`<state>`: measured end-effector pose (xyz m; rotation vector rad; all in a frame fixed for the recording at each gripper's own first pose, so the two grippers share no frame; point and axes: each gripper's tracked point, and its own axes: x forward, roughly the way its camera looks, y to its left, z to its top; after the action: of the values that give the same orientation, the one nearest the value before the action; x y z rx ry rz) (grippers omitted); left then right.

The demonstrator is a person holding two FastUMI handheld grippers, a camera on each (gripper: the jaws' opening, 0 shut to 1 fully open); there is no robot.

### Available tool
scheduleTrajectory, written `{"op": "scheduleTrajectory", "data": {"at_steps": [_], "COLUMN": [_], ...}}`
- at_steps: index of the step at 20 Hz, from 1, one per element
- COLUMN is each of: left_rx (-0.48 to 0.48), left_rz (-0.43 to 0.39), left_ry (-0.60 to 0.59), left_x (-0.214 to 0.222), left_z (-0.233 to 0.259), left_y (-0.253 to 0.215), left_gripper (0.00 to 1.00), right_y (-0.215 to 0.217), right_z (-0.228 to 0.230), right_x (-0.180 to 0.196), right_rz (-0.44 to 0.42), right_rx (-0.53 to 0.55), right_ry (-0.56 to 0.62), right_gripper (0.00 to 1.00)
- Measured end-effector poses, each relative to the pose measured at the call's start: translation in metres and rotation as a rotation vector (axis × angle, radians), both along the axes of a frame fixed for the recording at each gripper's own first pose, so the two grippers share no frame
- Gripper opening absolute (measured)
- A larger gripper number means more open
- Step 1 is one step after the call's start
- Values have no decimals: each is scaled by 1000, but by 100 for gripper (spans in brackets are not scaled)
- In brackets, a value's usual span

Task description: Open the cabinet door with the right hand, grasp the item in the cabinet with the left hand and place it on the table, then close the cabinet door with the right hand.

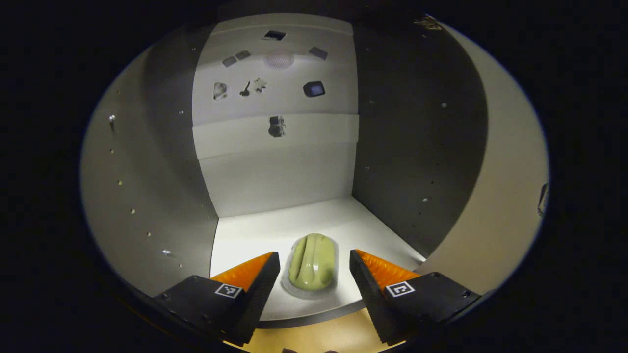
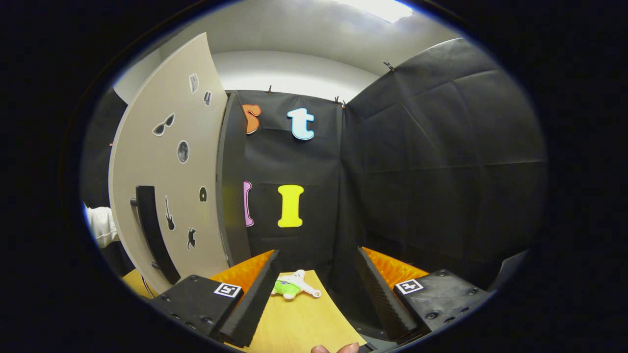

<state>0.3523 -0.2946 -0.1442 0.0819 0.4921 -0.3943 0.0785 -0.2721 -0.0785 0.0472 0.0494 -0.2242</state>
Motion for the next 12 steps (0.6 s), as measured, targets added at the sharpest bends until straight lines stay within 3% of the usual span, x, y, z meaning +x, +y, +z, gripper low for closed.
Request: {"op": "scheduleTrajectory", "data": {"at_steps": [6, 8, 9, 12], "left_rx": [28, 31, 15, 20], "left_rz": [-20, -18, -16, 26], "left_ry": [64, 91, 90, 45], "left_x": [24, 26, 28, 29], "left_z": [-32, -42, -43, -36], "left_y": [-6, -7, -8, 0], "left_gripper": [83, 63, 44, 28], "right_y": [-11, -9, -8, -6], "right_z": [-15, -16, -16, -15], "right_x": [-5, -6, -8, -11], "right_rz": [-36, -39, -37, -38], "right_rx": [3, 6, 4, -10], "right_ry": [44, 51, 49, 49], "right_gripper": [98, 98, 98, 98]}}
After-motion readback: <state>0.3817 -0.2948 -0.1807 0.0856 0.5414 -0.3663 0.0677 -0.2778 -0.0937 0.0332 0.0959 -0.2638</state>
